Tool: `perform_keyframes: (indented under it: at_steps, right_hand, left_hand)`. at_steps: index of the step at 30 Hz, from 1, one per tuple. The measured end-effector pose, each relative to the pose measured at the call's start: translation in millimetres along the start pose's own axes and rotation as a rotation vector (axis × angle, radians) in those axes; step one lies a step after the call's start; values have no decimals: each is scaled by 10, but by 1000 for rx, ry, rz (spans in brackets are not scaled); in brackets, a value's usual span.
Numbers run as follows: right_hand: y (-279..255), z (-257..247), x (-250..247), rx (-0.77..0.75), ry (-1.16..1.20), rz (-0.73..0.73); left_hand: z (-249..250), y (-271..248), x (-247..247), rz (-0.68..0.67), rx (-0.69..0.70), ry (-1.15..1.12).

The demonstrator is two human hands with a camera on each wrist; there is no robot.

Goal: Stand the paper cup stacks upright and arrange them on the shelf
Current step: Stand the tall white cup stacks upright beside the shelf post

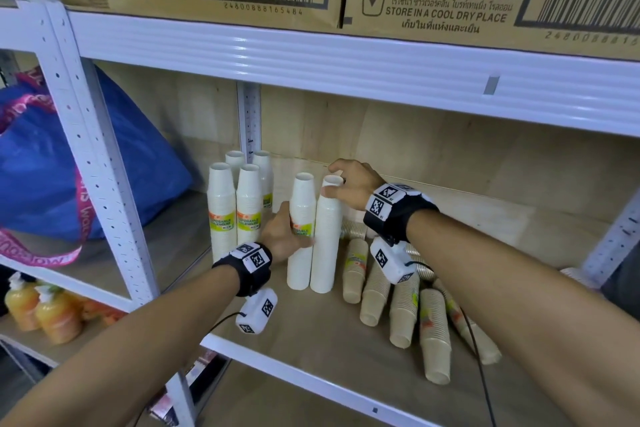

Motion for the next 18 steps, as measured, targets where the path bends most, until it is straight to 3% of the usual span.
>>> perform_keyframes:
  at_steps: [7,13,18]
  right_hand:
    - [-60,-63,-168,40,-95,60]
    - [-94,-147,-154,37,-137,47]
    - [-82,-150,-125,40,-110,28]
  left_hand:
    - [506,283,-506,92,116,-110]
    - [776,421,-664,39,213,132]
    - [757,436,-661,50,200,157]
Point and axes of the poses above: each hand's wrist, its own y-axis towards the middle knuckle, its own x-axis out of the palm, z = x × y, the point moved 10 cm from there along y, towards the middle knuckle, and after that the axes turned 14 degrees about x, right-handed, at the moved point
